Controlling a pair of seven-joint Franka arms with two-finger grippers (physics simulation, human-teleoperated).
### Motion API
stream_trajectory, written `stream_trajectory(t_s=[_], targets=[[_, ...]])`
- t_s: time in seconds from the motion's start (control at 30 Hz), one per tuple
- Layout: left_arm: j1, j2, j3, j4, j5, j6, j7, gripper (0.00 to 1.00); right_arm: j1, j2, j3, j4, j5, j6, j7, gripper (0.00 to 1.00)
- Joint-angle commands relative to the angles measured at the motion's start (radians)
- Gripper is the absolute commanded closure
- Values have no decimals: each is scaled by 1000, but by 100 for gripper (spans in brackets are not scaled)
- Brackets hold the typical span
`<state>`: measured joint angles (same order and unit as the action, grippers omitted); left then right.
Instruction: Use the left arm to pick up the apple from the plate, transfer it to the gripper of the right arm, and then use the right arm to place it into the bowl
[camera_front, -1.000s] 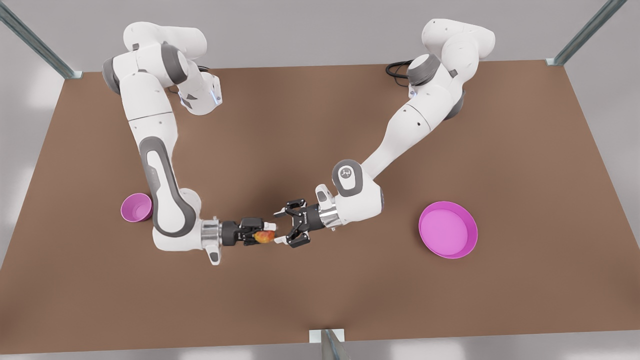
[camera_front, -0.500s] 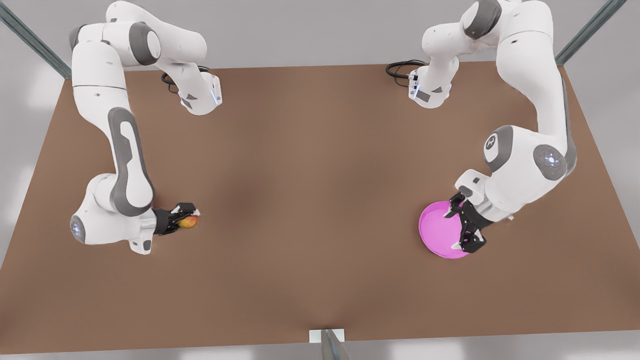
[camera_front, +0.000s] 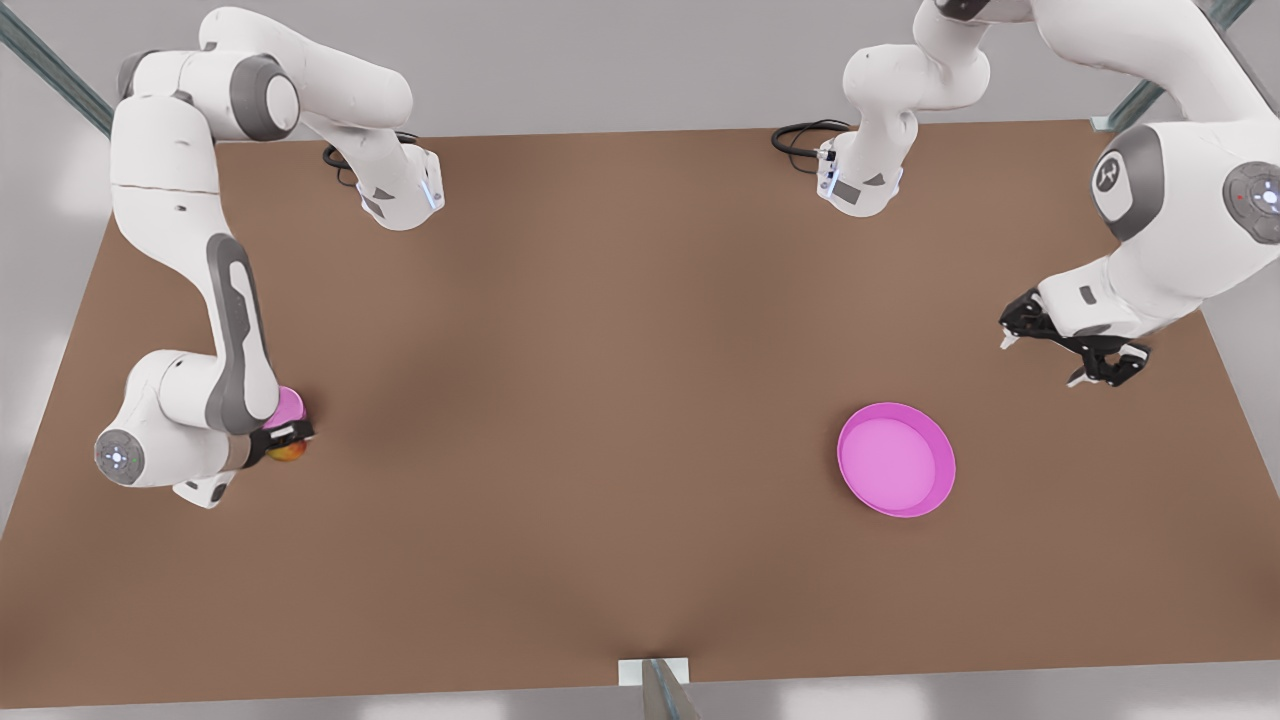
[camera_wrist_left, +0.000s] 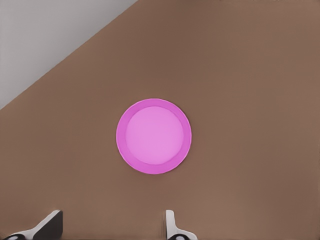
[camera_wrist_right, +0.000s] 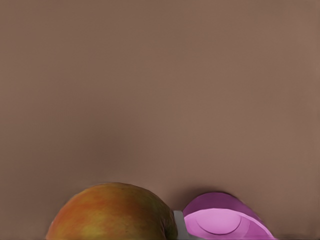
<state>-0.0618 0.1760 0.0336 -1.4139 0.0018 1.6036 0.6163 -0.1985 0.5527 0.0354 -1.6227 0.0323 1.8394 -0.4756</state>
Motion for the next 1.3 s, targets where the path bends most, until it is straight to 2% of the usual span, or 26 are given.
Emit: stream_trajectory(t_s=[0.0,0.1,0.2,0.47,0.77,0.87,0.9,0.93,0.97,1.0,1.07,1.13,1.17,1.23,1.27], targets=[[-4,17,0,4,1,-16,-569,0,-9,-13,3,-16,-34,43,175,39],[-4,27,0,7,1,-16,-602,0,-39,-115,6,-154,-57,75,146,39],[-6,28,0,7,3,-14,-622,0,-56,-136,6,-224,-84,144,117,39],[-6,36,0,6,-3,-10,-738,0,-101,-56,6,-221,-103,256,72,39],[-7,42,0,6,-3,-10,-739,0,-124,-86,4,-250,-104,204,0,38],[-7,46,0,6,-3,-10,-739,0,-130,-86,5,-252,-104,202,-1,31],[-7,46,0,6,-3,-10,-739,0,-130,-85,4,-252,-104,202,-1,23],[-7,48,0,6,-3,-8,-739,0,-130,-85,6,-250,-104,201,-1,11],[-7,48,0,6,-3,-8,-741,0,-130,-86,5,-250,-104,201,0,4],[-7,50,0,6,-3,-8,-741,0,-130,-85,4,-249,-104,196,-1,3],[-7,50,0,6,-3,-8,-741,0,-119,-119,9,-212,-104,170,0,3],[-9,50,-1,6,-3,-7,-741,0,-12,-129,18,102,-141,-143,81,3],[-9,50,-1,6,-3,-7,-741,0,22,-135,23,184,-149,-207,112,3],[-15,50,-1,6,-3,-7,-741,0,39,-221,66,227,-149,-227,150,0],[-15,50,-1,6,-3,-7,-738,0,39,-247,121,227,-152,-229,245,0]])
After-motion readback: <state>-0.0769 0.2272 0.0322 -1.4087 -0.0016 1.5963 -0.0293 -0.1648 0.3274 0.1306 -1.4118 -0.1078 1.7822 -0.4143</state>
